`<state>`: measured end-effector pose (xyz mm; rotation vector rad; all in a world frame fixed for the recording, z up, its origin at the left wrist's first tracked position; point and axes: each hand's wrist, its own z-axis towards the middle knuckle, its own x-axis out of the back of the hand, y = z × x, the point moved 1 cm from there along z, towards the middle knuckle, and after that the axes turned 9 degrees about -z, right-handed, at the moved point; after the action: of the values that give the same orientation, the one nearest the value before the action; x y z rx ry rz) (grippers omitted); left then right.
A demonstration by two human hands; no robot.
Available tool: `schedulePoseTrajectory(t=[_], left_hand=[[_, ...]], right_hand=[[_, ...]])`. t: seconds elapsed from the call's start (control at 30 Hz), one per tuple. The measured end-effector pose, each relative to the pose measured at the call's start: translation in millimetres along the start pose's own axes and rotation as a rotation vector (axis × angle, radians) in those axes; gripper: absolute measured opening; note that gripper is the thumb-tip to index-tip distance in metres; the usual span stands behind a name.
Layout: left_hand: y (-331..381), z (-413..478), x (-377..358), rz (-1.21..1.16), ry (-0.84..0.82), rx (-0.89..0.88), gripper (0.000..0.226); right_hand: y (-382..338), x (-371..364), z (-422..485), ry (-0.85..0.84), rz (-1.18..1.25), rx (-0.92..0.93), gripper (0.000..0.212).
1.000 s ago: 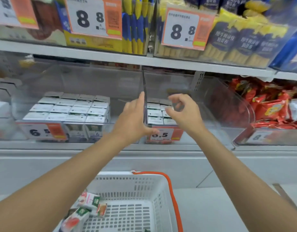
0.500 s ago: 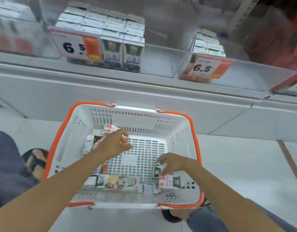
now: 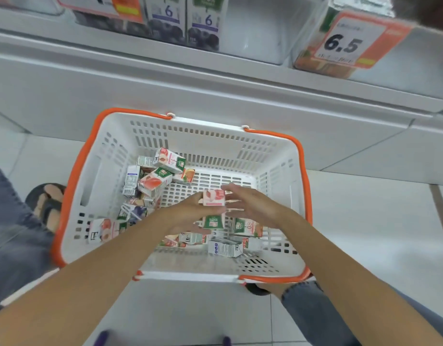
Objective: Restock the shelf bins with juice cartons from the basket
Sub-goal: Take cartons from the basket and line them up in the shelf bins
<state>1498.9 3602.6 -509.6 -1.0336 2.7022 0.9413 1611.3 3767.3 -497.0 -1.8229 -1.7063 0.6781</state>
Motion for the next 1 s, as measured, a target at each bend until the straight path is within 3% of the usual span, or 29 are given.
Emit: schedulePoseTrajectory(t=[0.03,0.17,0.3,0.4,0.5,0.73,0.87,1.0], left_hand=[[-3,3,3,-0.041,0.048,-0.017,0.052],[-15,3,37,-0.043,0.207,-0.022,0.062],[-28,-1,56,0.108,0.270,0.003,0.049],[-32,-3,58,0.123,0.293,-0.005,0.044],[-34,-4,59,0.138,0.279,-0.010,0.051],[-33,-4,66,-0.027,0.319,0.001,0.054],[-30,-5,62,-0.005,0.363,0.002,0.053],[-33,-5,69,-0.014,0.402,-0.015,0.057]], right_hand=[[-1,-1,2,-0.015,-0.058,-0.005,0.049],[35,-14,12,-0.039,-0.852,-0.074,0.062],[73,-46,20,-0.244,-0.991,-0.200,0.066],[75,-58,29,-0.272,-1.097,-0.184,0.060],[71,-58,31,-0.177,-0.973,-0.168,0.058],[37,-33,26,0.032,-0.279,-0.081,0.058],[31,-41,31,-0.043,-0.468,-0.125,0.058],[50,-52,43,-0.125,-0.359,-0.246,0.063]])
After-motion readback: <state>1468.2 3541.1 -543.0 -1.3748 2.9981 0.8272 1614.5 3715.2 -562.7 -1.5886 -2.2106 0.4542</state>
